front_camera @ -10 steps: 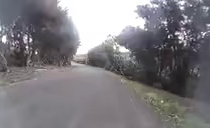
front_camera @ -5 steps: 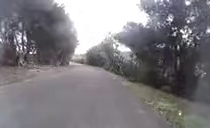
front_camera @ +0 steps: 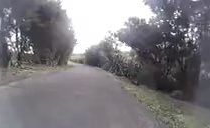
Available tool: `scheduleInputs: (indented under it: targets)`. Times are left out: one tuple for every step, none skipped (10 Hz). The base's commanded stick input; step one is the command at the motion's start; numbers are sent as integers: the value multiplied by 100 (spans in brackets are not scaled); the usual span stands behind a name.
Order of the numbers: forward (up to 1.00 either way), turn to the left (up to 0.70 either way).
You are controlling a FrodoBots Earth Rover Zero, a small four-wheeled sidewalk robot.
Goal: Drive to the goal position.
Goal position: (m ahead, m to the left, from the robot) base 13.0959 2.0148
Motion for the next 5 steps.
scheduleInputs:
  targets:
    - [100,3]
    - [100,6]
    - [100,8]
    - [100,3]
    - [100,2]
